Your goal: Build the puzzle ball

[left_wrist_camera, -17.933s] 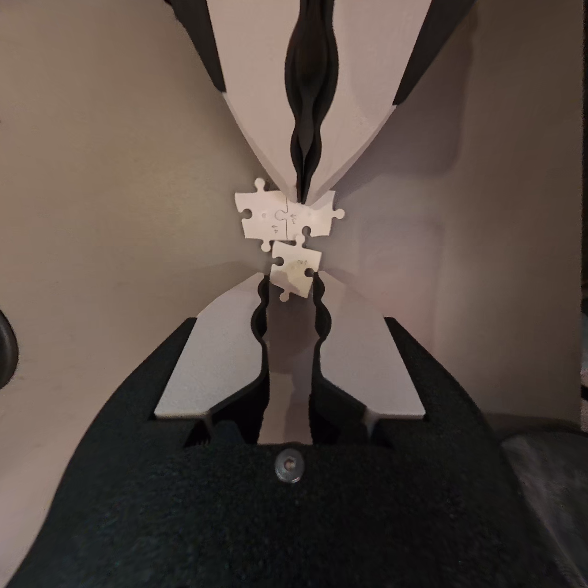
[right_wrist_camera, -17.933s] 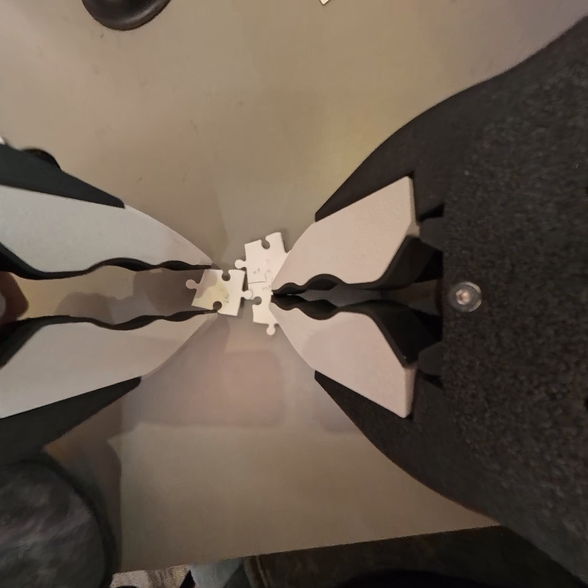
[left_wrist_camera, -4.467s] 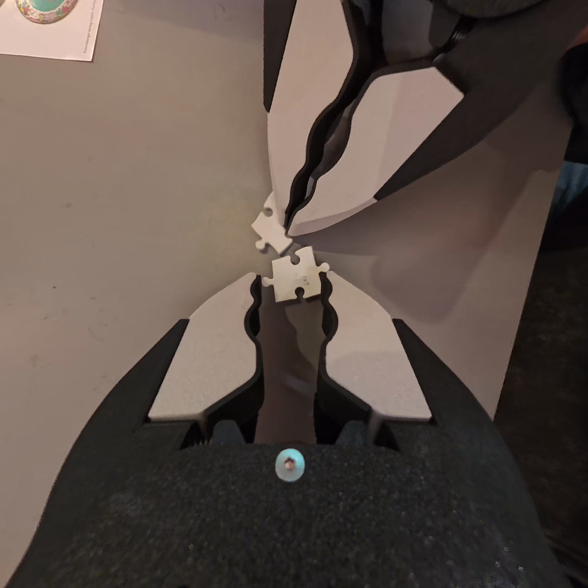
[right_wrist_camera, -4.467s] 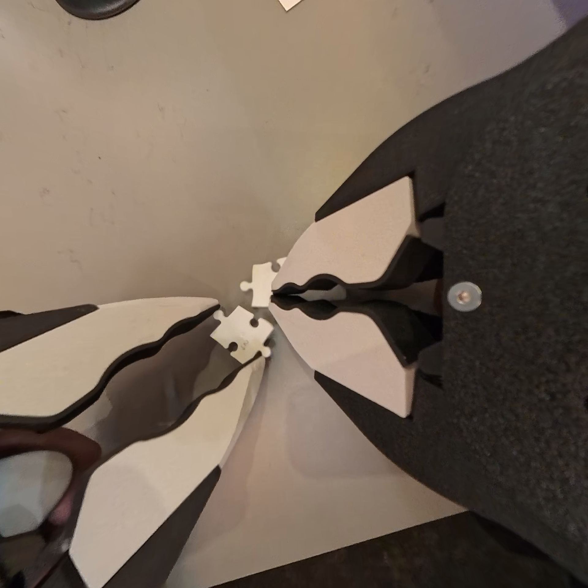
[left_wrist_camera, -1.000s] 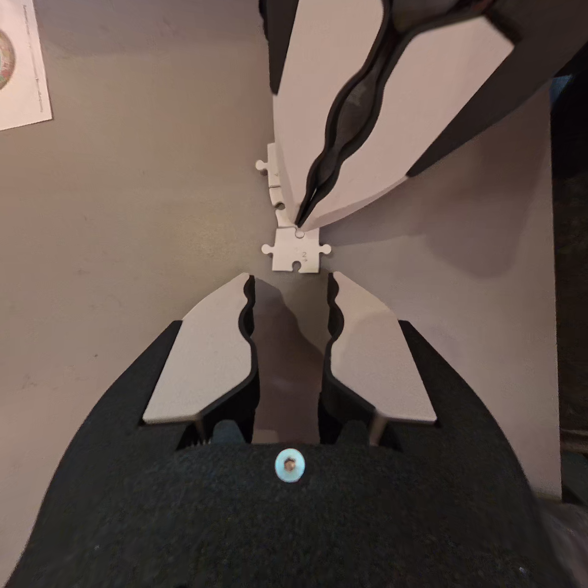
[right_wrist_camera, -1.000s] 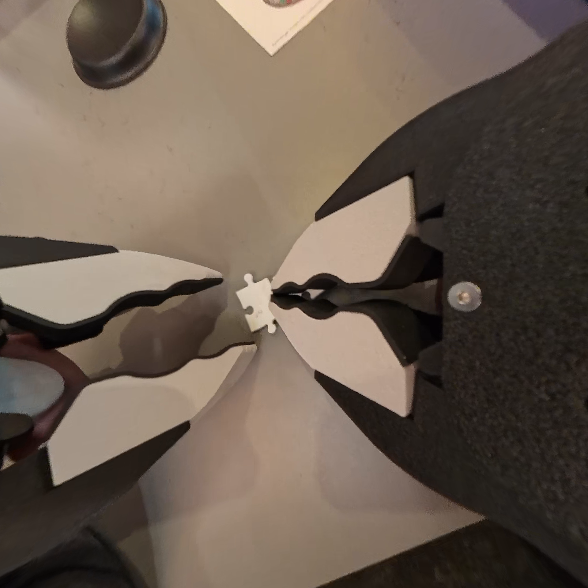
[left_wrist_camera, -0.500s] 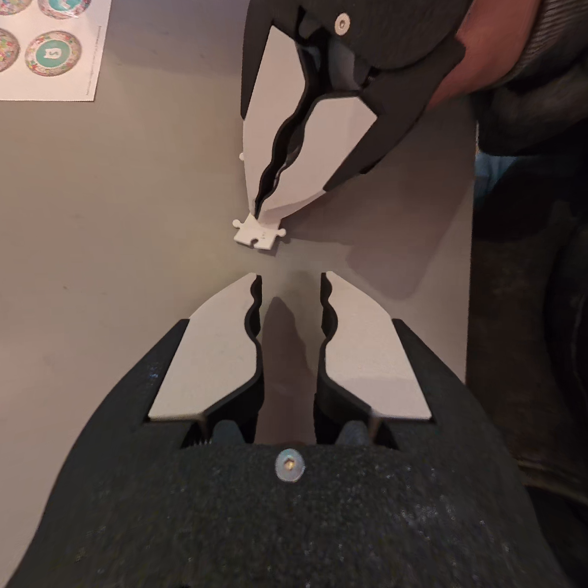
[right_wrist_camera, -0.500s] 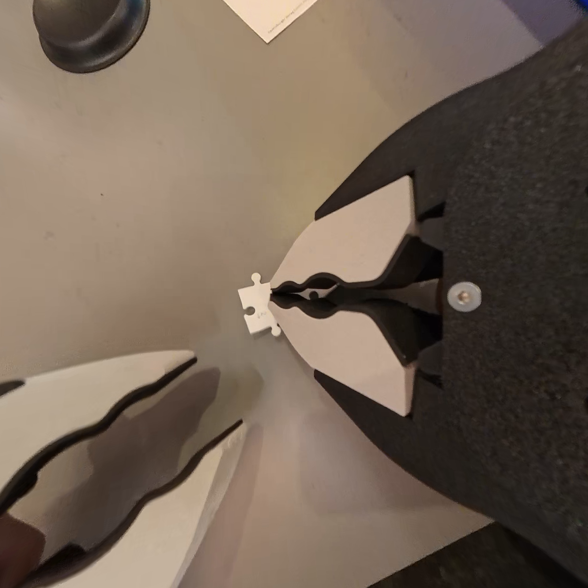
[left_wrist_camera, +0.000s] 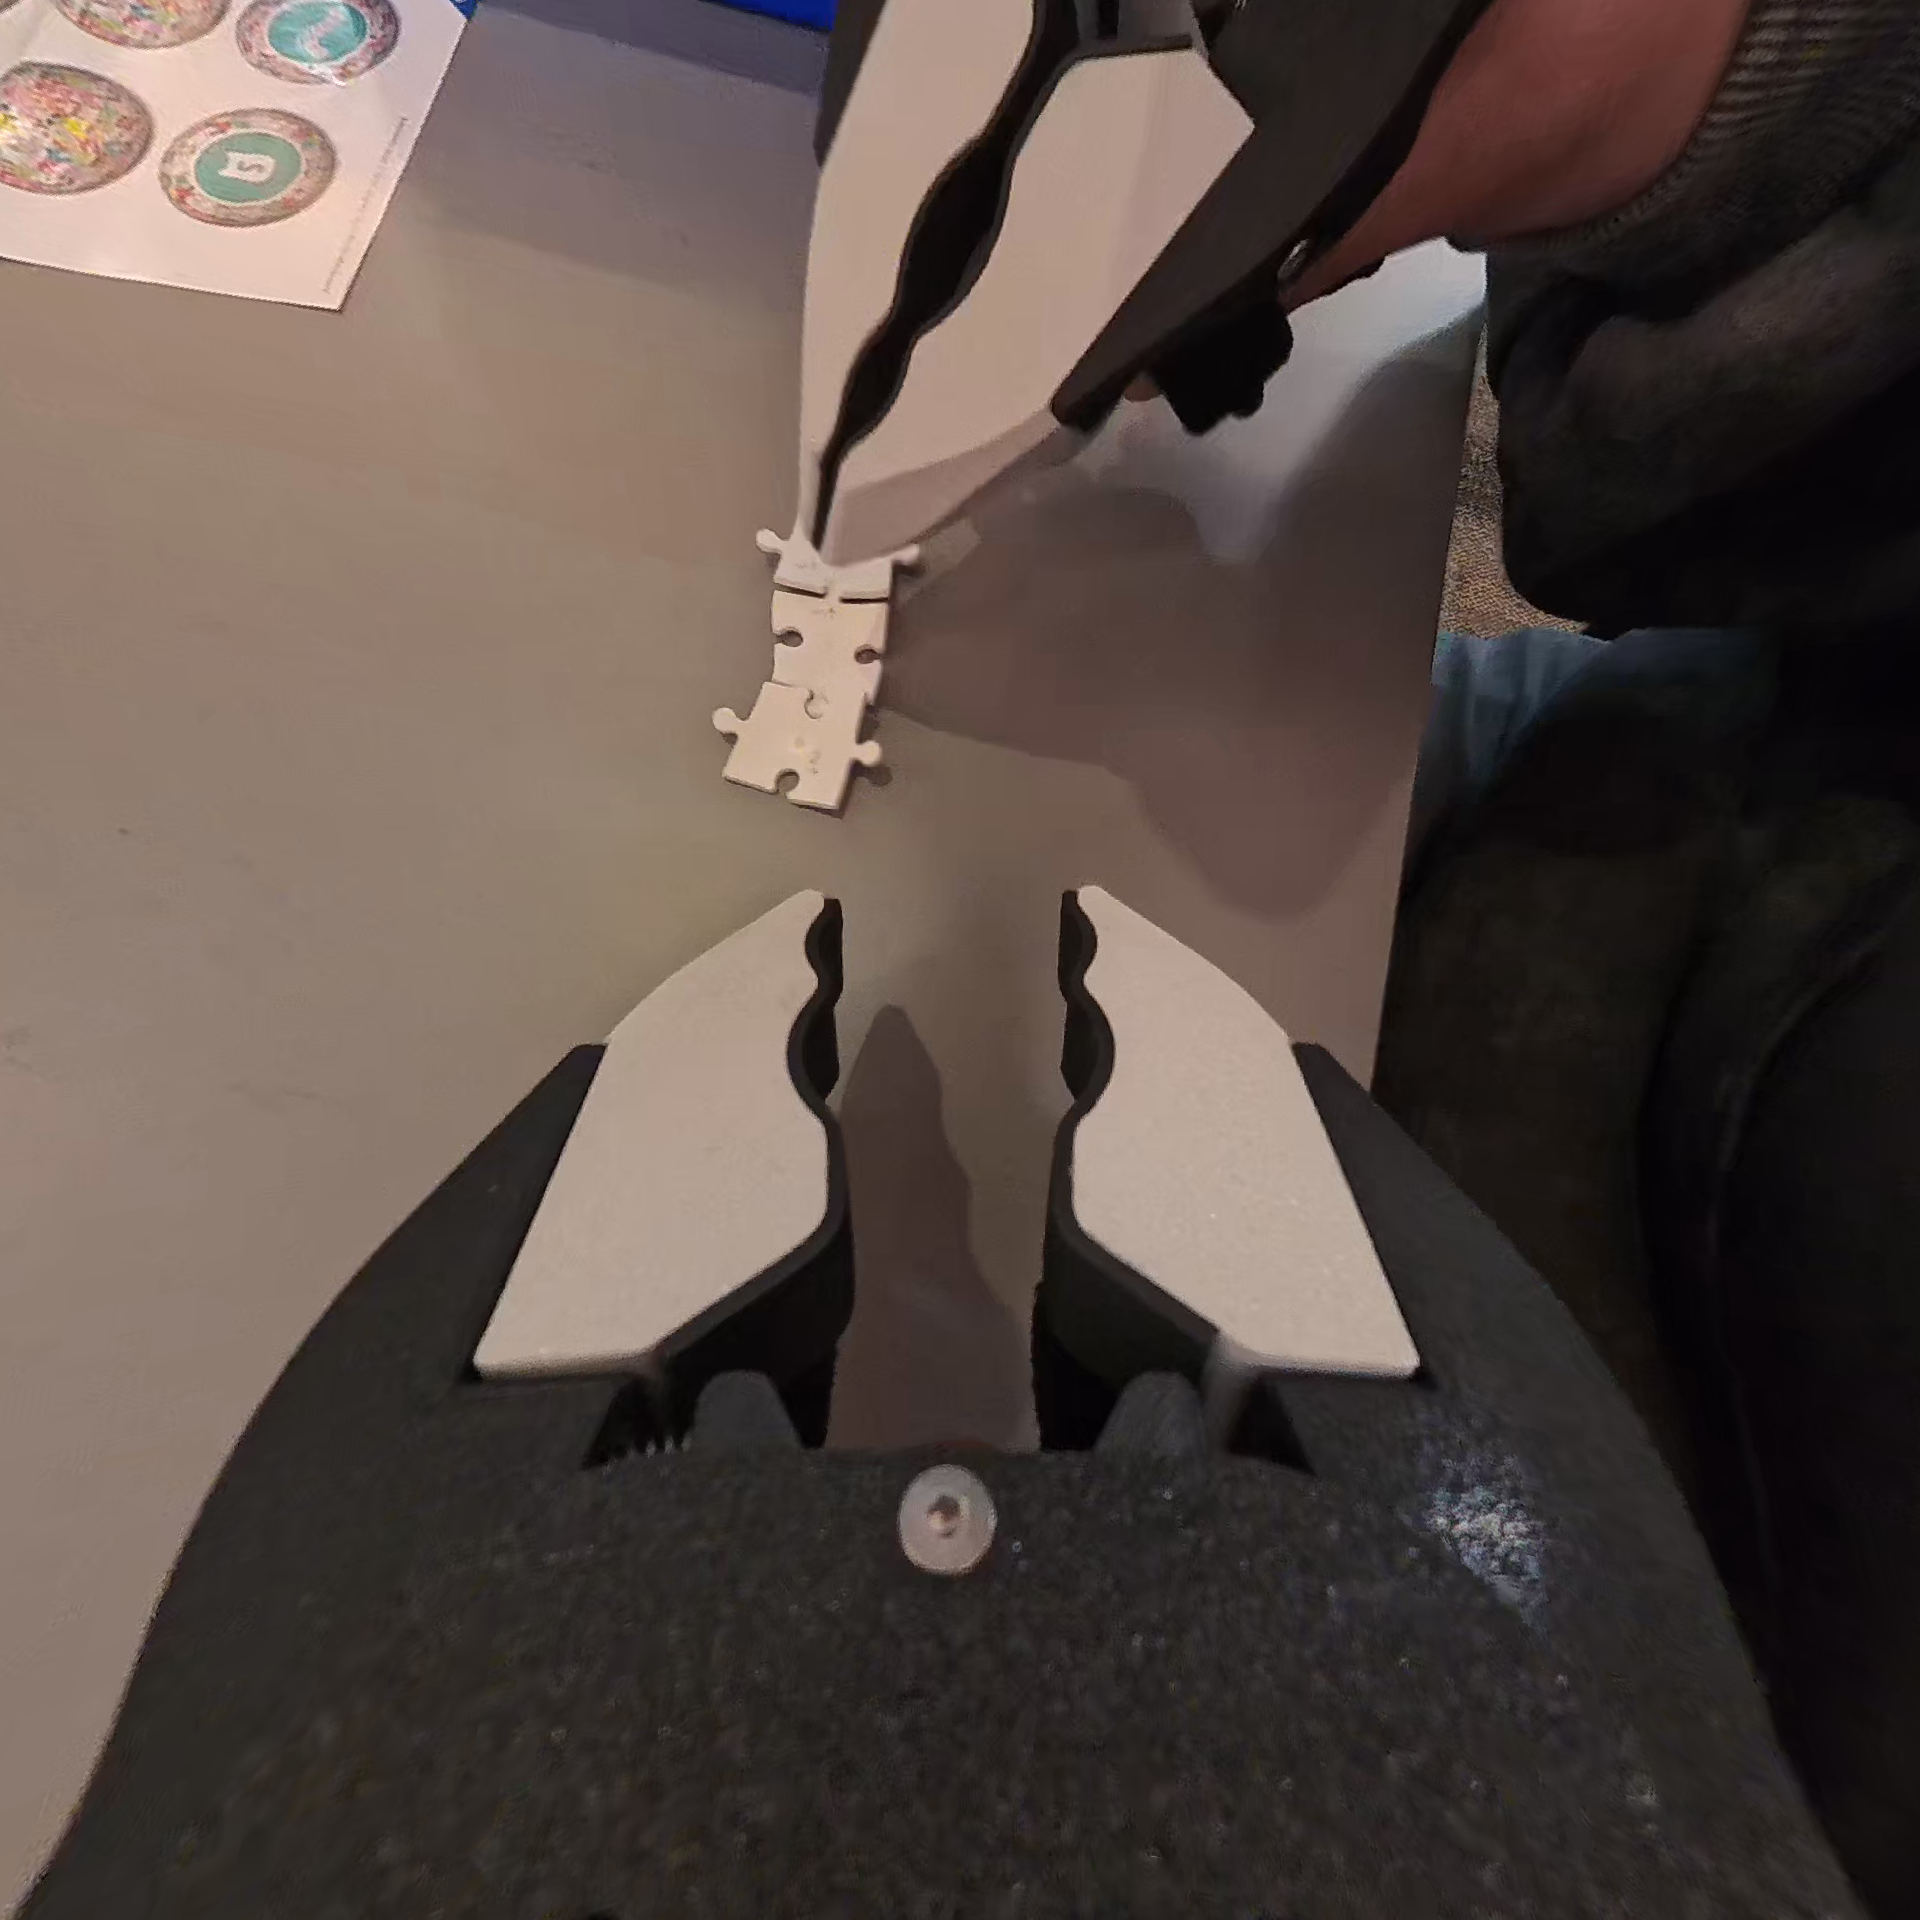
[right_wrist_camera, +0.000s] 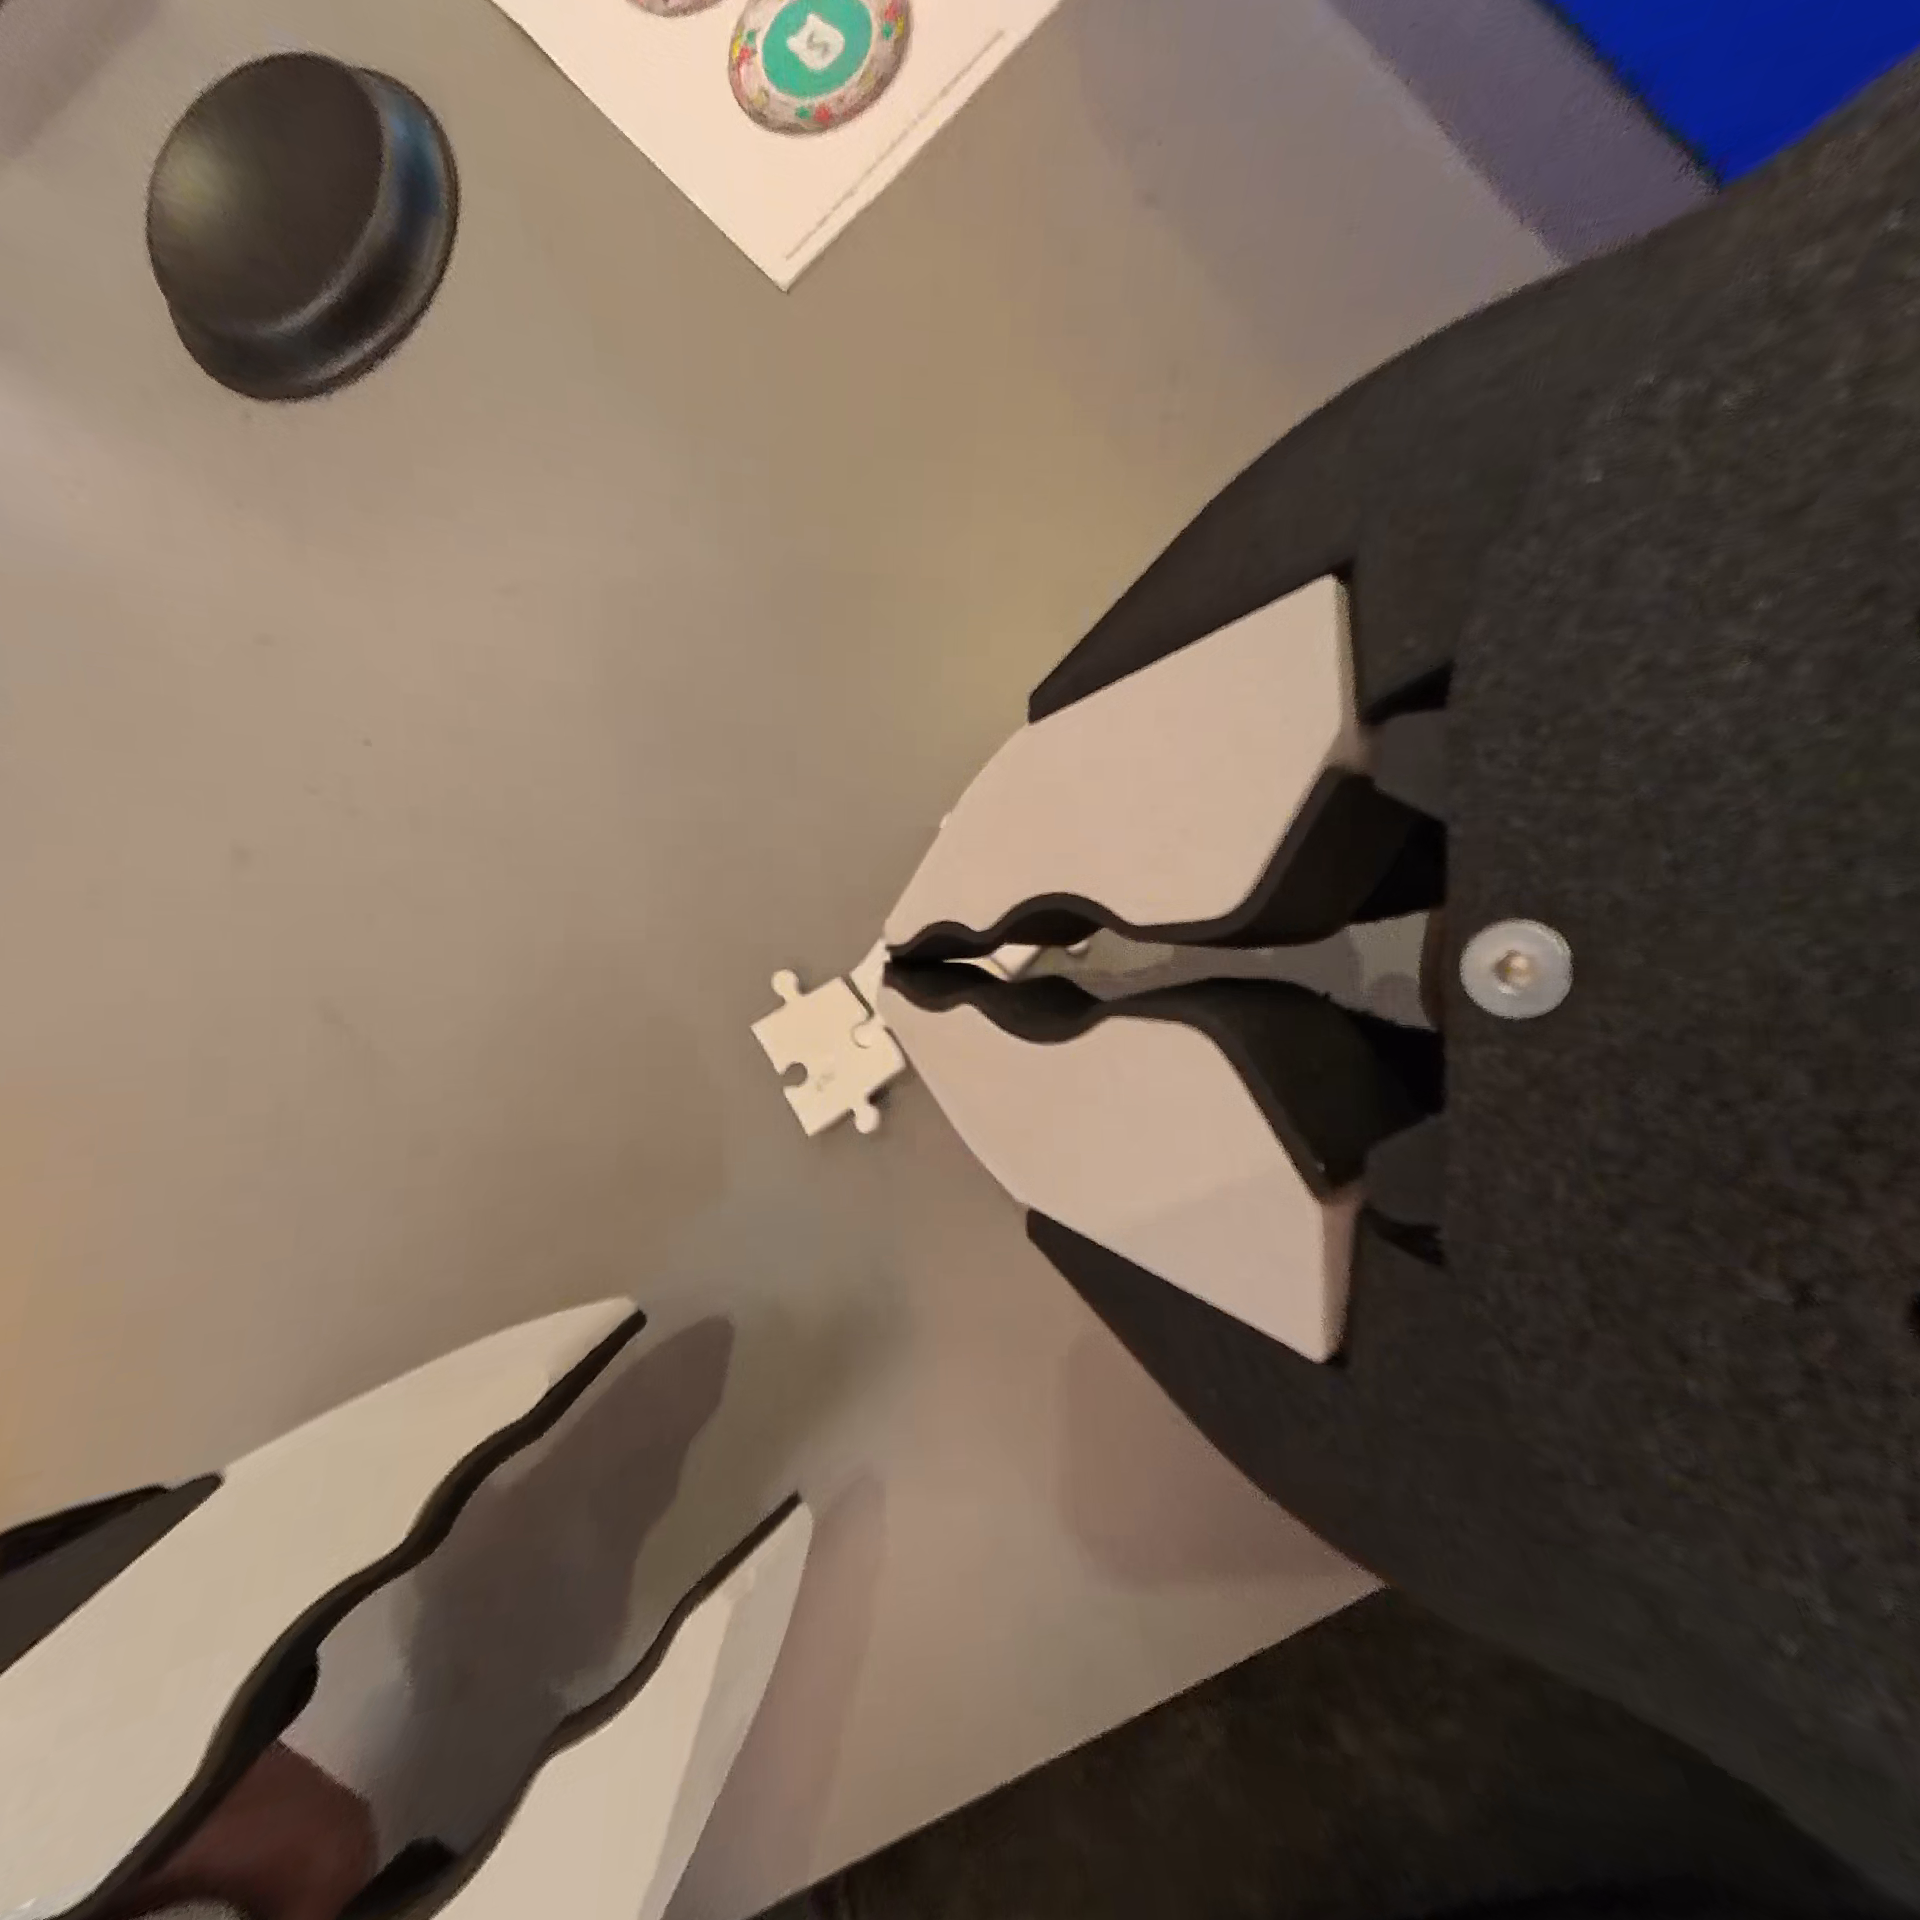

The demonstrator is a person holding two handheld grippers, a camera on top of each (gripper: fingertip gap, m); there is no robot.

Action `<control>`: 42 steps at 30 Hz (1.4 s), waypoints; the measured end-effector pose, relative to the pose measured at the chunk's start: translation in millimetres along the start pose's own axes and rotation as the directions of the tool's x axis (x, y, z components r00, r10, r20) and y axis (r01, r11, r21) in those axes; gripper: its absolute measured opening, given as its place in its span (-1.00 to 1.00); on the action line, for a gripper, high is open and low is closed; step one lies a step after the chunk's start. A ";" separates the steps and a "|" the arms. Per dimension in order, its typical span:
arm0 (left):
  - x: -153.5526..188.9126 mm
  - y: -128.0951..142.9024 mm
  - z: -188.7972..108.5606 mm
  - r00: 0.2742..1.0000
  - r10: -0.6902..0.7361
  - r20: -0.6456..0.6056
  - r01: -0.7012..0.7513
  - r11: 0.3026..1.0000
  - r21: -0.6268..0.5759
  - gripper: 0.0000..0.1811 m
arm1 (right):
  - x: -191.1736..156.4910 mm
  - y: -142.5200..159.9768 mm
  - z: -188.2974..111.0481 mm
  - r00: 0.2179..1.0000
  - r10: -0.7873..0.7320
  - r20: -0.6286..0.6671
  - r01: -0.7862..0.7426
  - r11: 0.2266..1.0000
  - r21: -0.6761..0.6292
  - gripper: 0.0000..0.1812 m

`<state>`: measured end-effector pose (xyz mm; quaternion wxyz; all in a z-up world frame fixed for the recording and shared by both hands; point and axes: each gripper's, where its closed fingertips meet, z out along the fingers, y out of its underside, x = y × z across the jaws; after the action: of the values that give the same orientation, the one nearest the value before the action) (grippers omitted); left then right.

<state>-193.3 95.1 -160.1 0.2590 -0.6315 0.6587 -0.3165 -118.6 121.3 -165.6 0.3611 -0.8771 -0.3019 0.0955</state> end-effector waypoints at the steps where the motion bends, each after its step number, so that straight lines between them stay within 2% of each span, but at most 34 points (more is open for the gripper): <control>1: 1.5 0.8 -0.4 1.000 -0.003 0.002 0.003 1.000 0.003 -0.56 | -4.3 2.6 2.5 1.000 0.003 0.016 -0.003 1.000 -0.006 -1.00; 7: 4.0 3.8 3.8 1.000 -0.008 -0.003 0.008 1.000 -0.003 -0.55 | -19.4 1.0 17.6 0.999 -0.051 0.005 0.051 0.998 -0.023 -1.00; 11: 4.0 4.2 4.0 1.000 -0.013 -0.008 0.013 1.000 0.000 -0.55 | -17.2 11.9 26.0 0.999 -0.035 0.009 0.035 0.996 -0.078 -1.00; 22: -12.2 -6.6 15.2 0.999 -0.042 0.003 0.042 0.999 0.022 -0.54 | -16.2 13.2 25.7 0.999 0.010 0.046 -0.006 0.997 -0.072 -1.00; 23: -13.4 -7.2 16.5 0.999 -0.046 0.004 0.046 0.999 0.021 -0.54 | -13.6 13.6 24.2 1.000 0.003 0.031 -0.001 0.997 -0.078 -1.00; 28: -19.4 -4.8 21.3 0.998 -0.033 0.047 0.034 0.999 -0.006 -0.54 | 4.1 -2.3 -8.2 0.998 0.063 0.029 -0.065 0.996 0.060 -1.00; 33: -30.2 -8.5 33.6 0.996 0.020 0.088 -0.015 0.998 -0.053 -0.51 | 32.5 26.6 -15.4 0.992 0.121 -0.048 -0.121 0.993 -0.006 -1.00; 34: -33.7 -10.3 36.8 0.995 0.038 0.092 -0.032 0.997 -0.067 -0.50 | 33.7 29.3 -15.4 0.991 0.124 -0.058 -0.124 0.992 -0.004 -0.95; 35: -37.5 -11.6 39.9 0.994 0.053 0.092 -0.046 0.996 -0.082 -0.49 | 35.3 29.5 -15.4 0.989 0.131 -0.072 -0.131 0.991 0.010 -0.77; 37: -43.2 -12.9 45.8 0.995 0.065 0.071 -0.057 0.992 -0.112 -0.47 | 33.2 29.1 -15.2 0.990 0.128 -0.061 -0.127 0.992 0.020 -0.75; 38: -45.0 -13.5 48.1 0.996 0.067 0.057 -0.059 0.991 -0.124 -0.47 | 30.1 27.8 -14.1 0.992 0.116 -0.042 -0.115 0.993 0.022 -0.75; 41: -49.8 -17.0 50.3 0.996 0.077 0.044 -0.071 0.989 -0.130 -0.49 | 17.6 21.0 -7.3 0.999 0.046 0.017 -0.047 0.998 0.029 -1.00; 42: -50.6 -18.0 49.9 0.996 0.074 0.044 -0.068 0.990 -0.125 -0.51 | 14.4 19.3 -2.9 0.999 0.033 0.031 -0.034 0.999 0.026 -1.00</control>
<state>-140.8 140.9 -182.9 0.2465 -0.6301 0.6926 -0.2501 -97.1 117.5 -176.1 0.3664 -0.8756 -0.2914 0.1191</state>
